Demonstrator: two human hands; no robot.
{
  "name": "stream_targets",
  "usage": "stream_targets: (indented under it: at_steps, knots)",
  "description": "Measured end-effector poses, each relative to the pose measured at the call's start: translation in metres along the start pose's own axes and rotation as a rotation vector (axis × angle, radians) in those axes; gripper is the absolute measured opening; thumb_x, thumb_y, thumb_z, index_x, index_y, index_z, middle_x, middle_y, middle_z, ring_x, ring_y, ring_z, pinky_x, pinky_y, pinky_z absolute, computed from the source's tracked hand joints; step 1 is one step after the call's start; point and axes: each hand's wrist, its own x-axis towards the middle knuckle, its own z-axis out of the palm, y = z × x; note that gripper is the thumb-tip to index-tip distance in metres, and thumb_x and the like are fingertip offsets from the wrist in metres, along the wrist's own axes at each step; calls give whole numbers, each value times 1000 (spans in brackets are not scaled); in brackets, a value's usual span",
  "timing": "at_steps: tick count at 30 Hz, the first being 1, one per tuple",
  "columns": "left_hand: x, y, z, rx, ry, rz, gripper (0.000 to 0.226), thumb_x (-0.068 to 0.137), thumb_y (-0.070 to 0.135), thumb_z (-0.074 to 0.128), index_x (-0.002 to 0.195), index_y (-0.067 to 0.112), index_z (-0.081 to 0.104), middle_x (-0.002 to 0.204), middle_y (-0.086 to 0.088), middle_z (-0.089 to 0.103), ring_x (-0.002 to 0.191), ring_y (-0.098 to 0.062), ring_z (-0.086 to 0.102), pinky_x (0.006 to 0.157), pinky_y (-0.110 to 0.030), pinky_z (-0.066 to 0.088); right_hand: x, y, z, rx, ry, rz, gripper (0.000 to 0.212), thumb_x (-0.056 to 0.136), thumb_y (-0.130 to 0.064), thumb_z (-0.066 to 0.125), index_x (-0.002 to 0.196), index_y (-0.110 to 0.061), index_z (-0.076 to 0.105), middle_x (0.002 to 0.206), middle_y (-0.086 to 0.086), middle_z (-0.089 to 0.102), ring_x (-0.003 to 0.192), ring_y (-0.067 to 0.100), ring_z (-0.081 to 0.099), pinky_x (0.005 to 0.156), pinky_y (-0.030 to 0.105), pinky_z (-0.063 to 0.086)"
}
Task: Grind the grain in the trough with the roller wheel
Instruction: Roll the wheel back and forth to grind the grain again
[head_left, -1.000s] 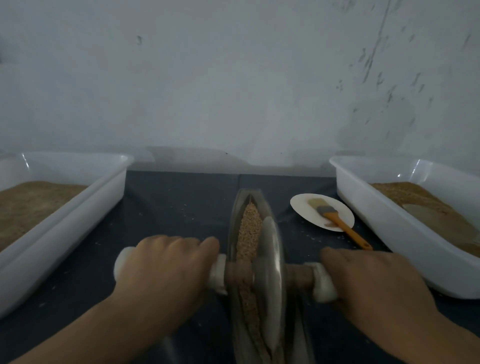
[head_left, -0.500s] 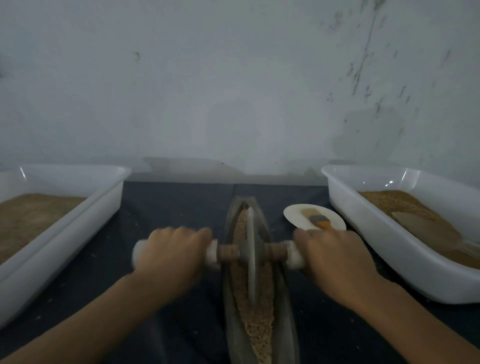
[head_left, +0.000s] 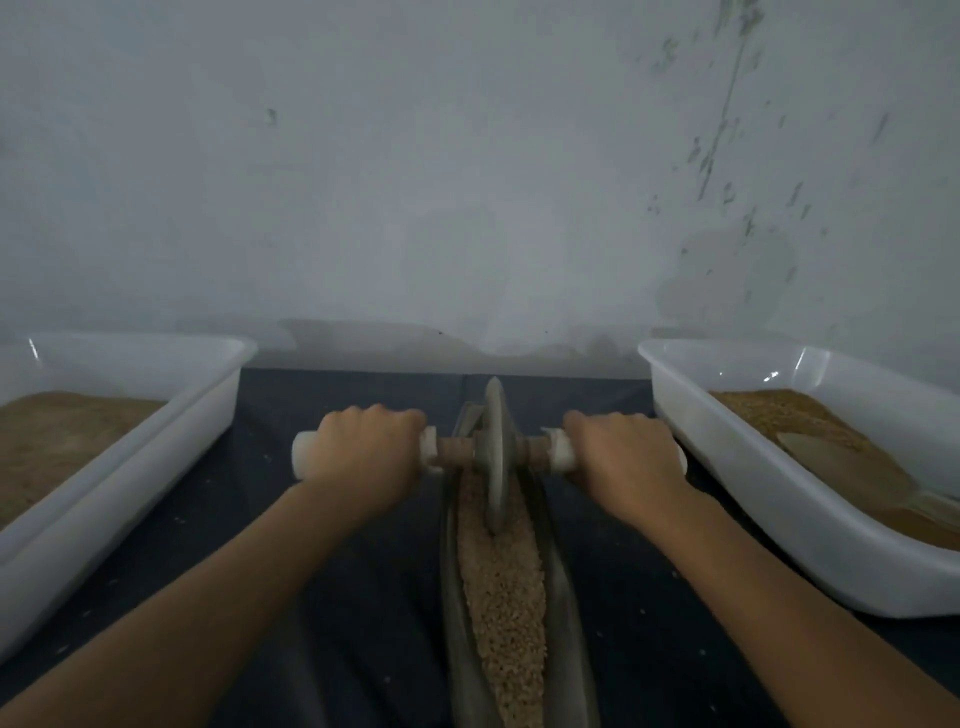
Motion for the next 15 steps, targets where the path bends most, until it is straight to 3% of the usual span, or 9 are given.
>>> stream_targets:
  at_steps: [3,5,7,9,11,13,15]
  knots:
    - [6,1,5,3,22,0,19,80,36,60,84,32,42,88,4,63,81,-23,62,63,-33,36,7,1,4,19,-11,18,27,81,-40,66,93,-24,48,85,0,65,74,23,62,54,31,33]
    - [-13,2,2,9,30,21,25,82,38,59,83,33,35,84,6,60,73,-19,56,61,-32,33,-11,-1,-3,-1,-11,-29,31,75,-39,73,89,-26,49,76,-2,61,66,17,58,52,29,38]
    - [-41,2,-9,-27,-9,51,31,83,41,59,83,35,28,81,10,52,68,-12,45,62,-30,32,-39,-4,-21,13,39,-96,44,49,-40,87,75,-28,53,59,-3,55,50,11,51,40,20,21]
    - [-74,-1,-22,-74,-53,119,37,80,45,60,83,40,24,77,14,44,67,-7,42,64,-27,32,-66,-5,-42,67,42,-135,53,32,-41,89,68,-32,51,52,-5,52,42,4,40,44,13,6]
    - [-98,-1,-38,-90,-14,263,46,61,47,75,81,39,34,68,14,45,59,-6,46,58,-25,38,-91,-7,-50,127,-86,-140,50,42,-40,87,74,-34,49,61,-7,55,48,3,41,44,13,26]
    - [-112,-2,-45,-133,81,369,53,30,41,86,66,34,47,52,12,46,41,-7,46,42,-24,37,-103,-6,-54,150,-119,-123,42,60,-38,81,79,-37,43,69,-9,54,58,7,51,51,26,45]
    - [-109,1,-50,-76,55,321,53,32,41,86,66,32,46,51,11,45,39,-8,44,42,-23,28,-101,-5,-54,97,-260,-102,36,79,-43,64,81,-39,28,73,-14,43,66,4,46,58,23,38]
